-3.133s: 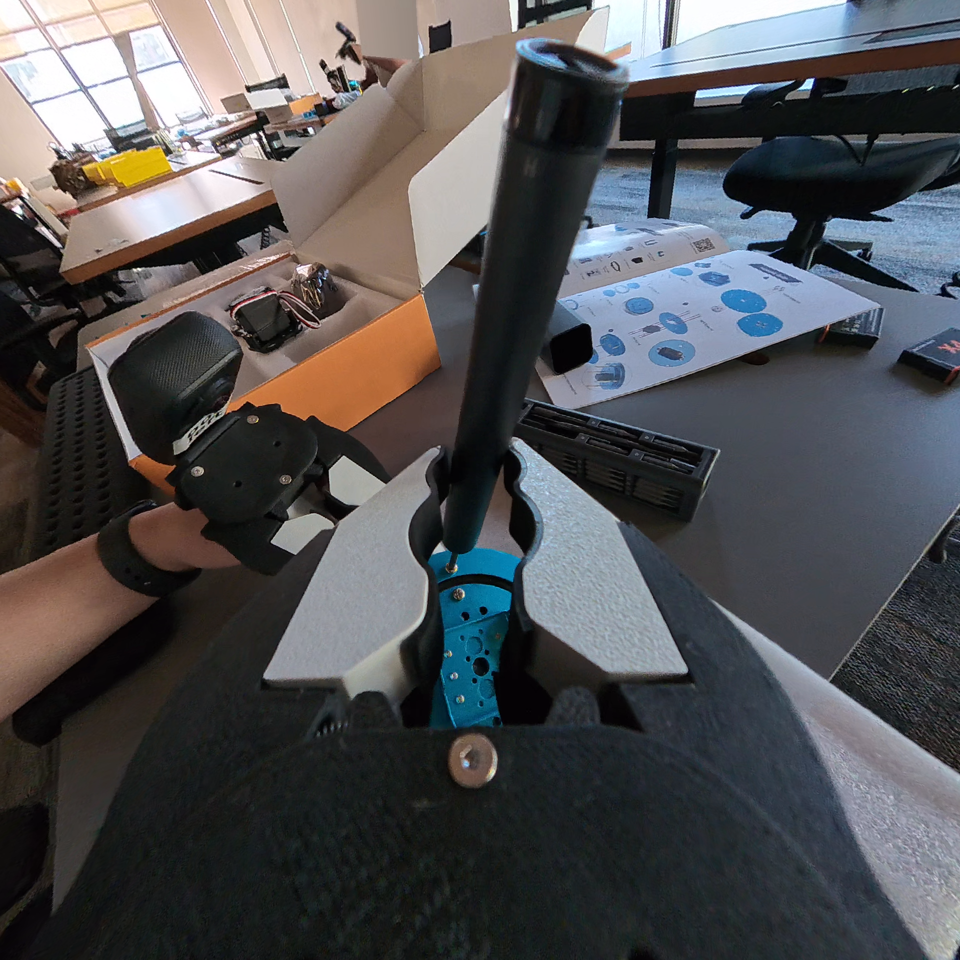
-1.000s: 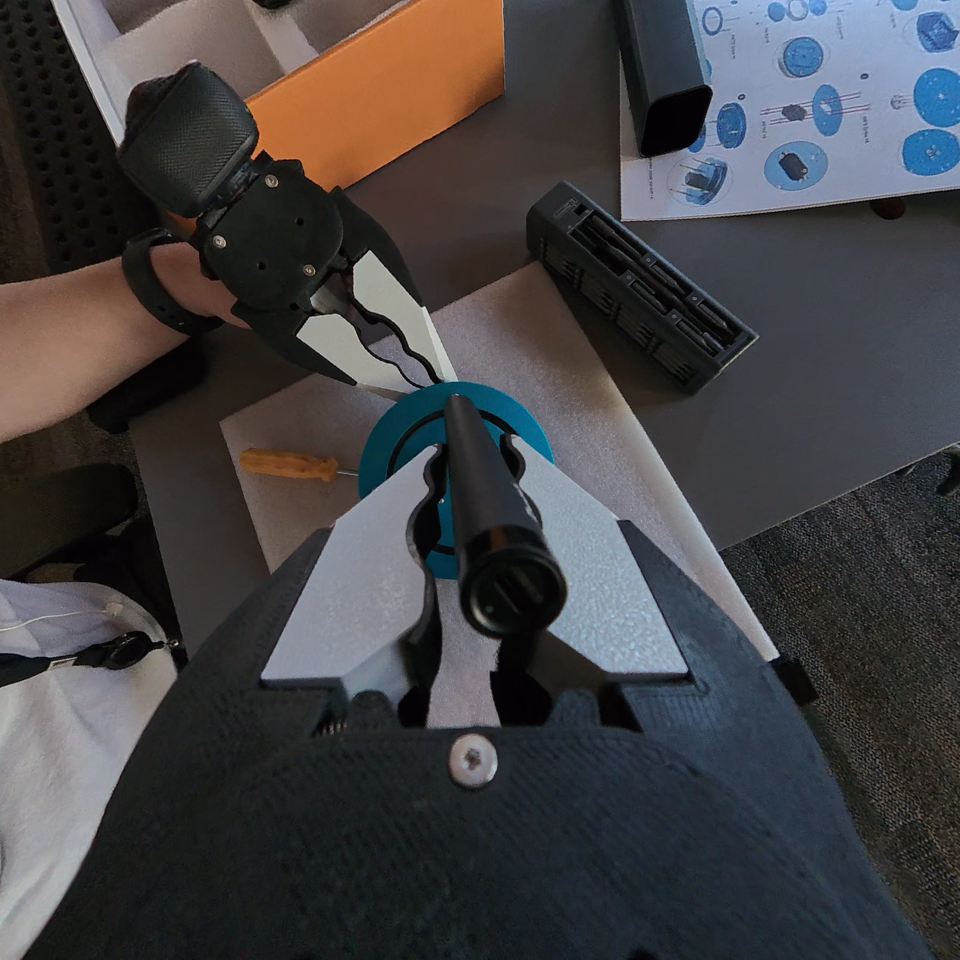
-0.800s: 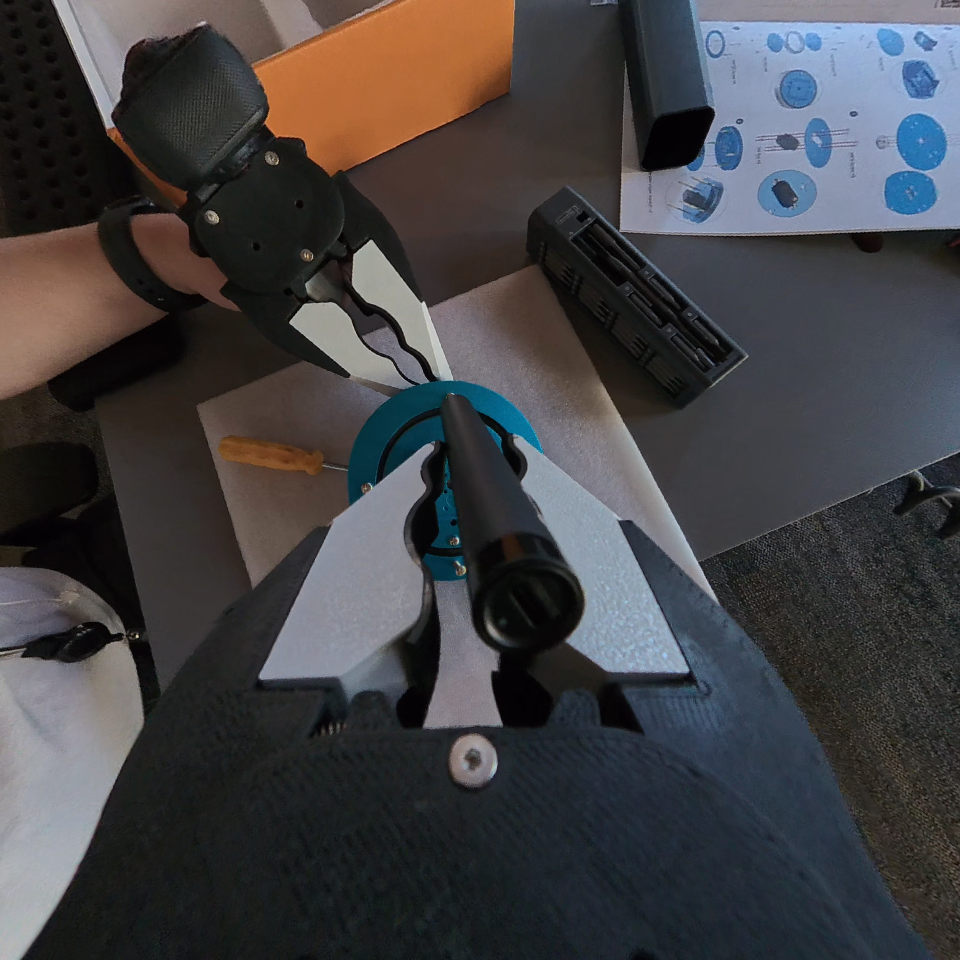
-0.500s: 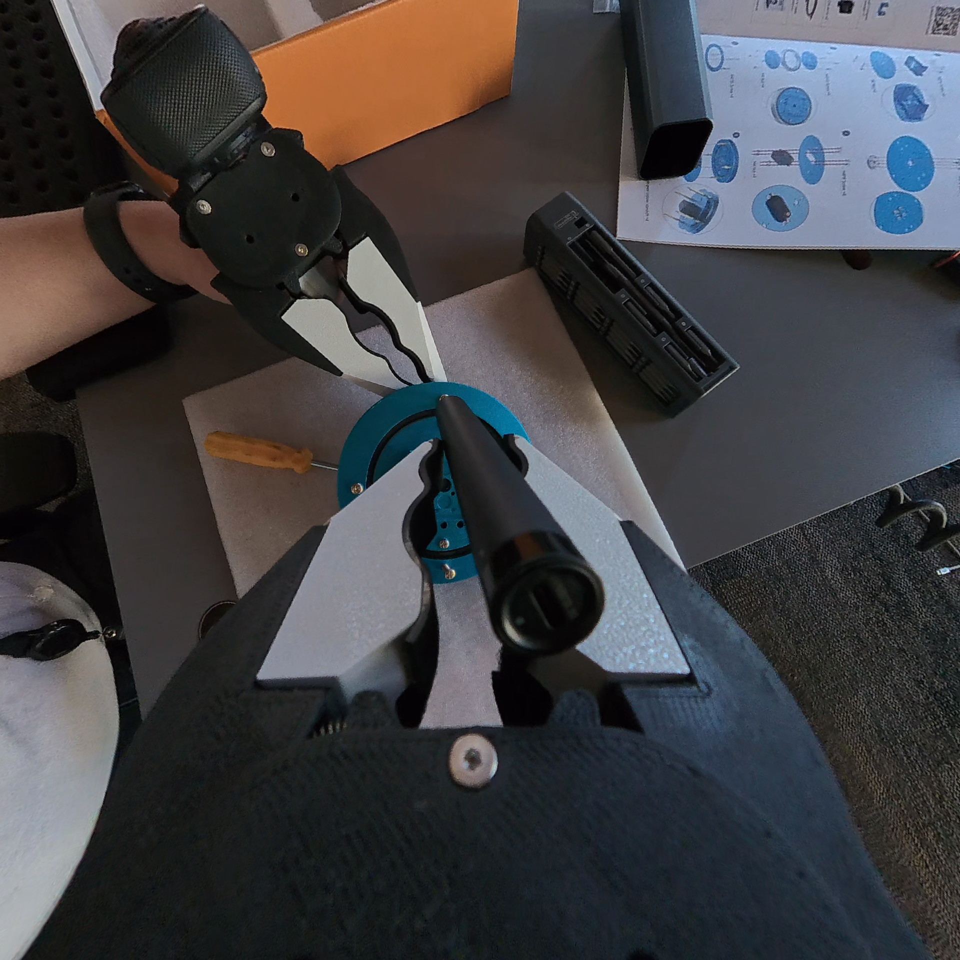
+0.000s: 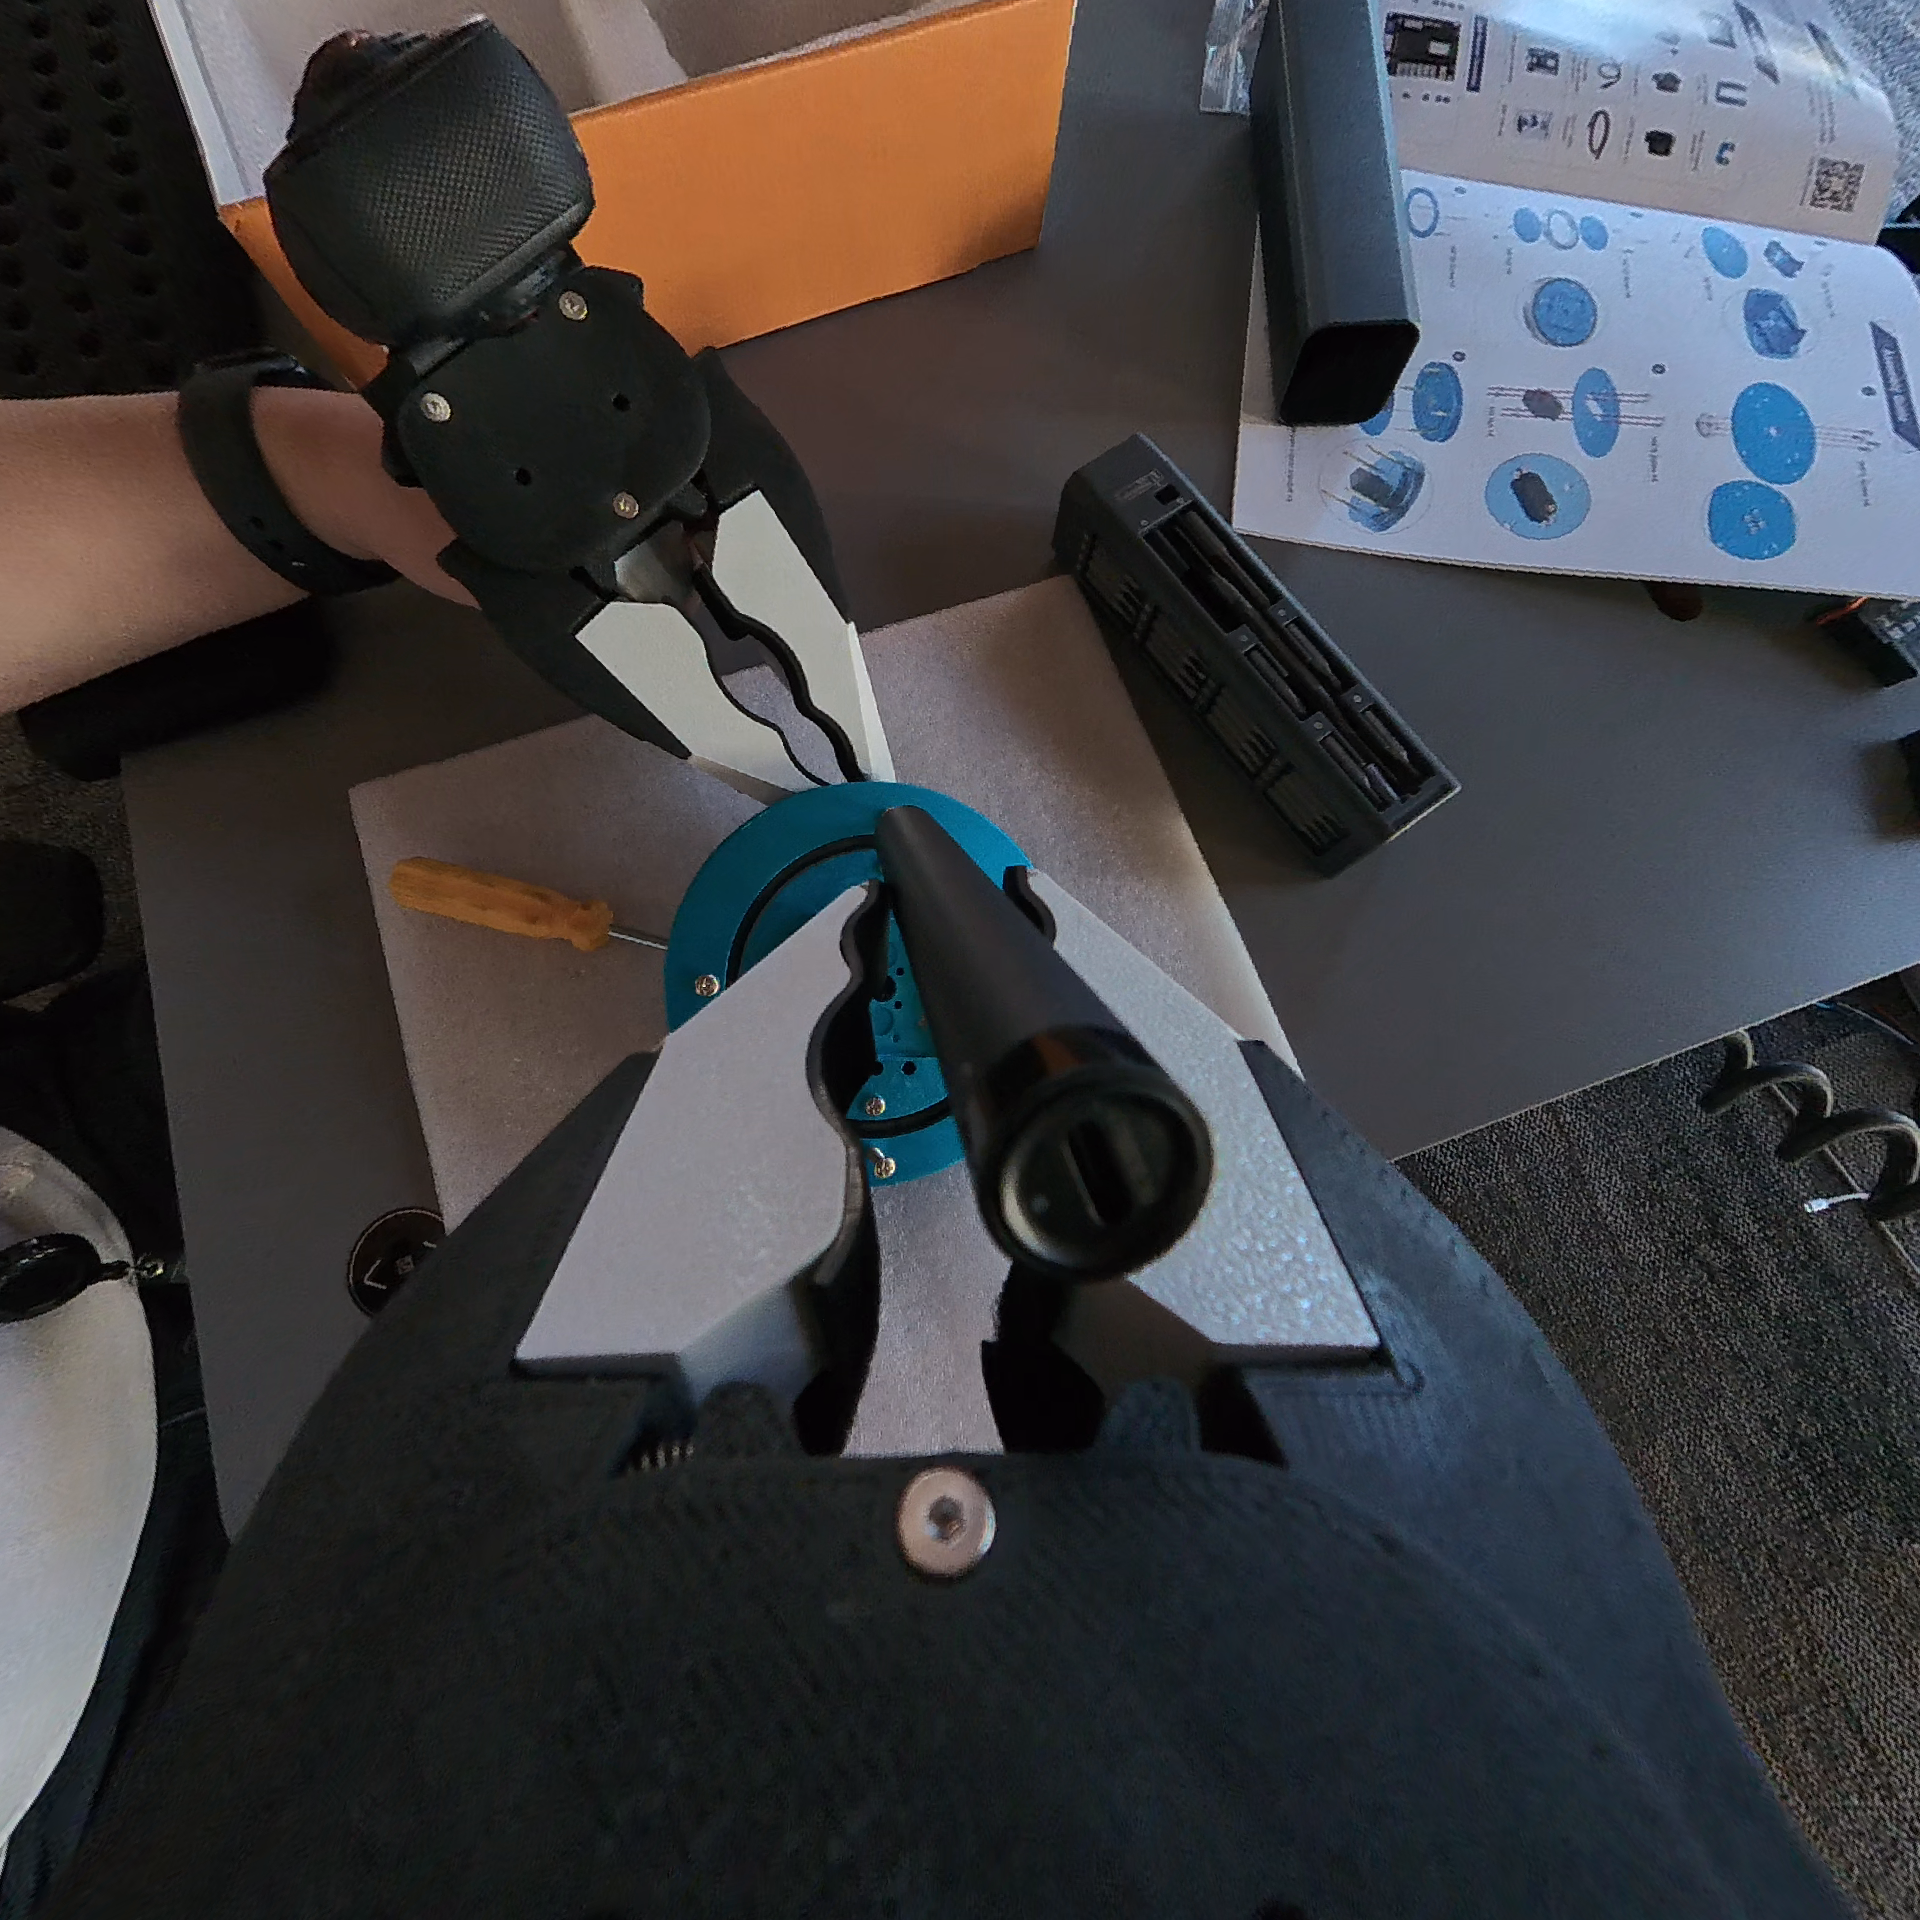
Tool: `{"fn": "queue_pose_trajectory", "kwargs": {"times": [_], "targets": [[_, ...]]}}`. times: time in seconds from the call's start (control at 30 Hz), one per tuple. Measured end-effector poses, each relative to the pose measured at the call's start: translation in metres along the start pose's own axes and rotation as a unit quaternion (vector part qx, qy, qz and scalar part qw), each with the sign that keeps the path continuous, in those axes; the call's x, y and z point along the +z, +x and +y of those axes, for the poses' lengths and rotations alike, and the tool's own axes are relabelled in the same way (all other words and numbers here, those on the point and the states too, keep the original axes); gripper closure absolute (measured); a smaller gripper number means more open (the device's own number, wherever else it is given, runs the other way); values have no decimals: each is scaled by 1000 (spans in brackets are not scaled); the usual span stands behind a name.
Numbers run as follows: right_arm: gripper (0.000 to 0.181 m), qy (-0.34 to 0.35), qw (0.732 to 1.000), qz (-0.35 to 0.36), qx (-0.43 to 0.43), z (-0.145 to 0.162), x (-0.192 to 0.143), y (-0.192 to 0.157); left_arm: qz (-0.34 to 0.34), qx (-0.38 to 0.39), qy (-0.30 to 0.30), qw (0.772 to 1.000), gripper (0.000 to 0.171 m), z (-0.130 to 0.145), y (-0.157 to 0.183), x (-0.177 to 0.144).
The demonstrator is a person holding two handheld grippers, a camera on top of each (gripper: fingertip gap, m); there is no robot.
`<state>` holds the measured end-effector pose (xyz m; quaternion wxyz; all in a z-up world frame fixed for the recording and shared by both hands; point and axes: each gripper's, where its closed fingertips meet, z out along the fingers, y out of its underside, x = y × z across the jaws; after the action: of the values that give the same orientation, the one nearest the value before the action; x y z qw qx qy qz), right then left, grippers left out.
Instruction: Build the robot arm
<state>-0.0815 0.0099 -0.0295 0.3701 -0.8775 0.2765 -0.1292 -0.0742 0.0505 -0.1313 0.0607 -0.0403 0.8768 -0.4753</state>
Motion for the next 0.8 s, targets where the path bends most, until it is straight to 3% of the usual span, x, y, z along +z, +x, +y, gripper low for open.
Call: {"fn": "queue_pose_trajectory", "kwargs": {"times": [0.33,0.57,0.8], "targets": [[158,-4,1000,-6,6,1,0,1,-5,19,4,1000,167,-1,-2,1],[163,-28,996,-73,43,0,3,4,-19,52,3,998,167,0,-3,2],[163,-44,994,-101,23,-3,1,7,-18,53,15,998,167,-4,-3,2]]}}
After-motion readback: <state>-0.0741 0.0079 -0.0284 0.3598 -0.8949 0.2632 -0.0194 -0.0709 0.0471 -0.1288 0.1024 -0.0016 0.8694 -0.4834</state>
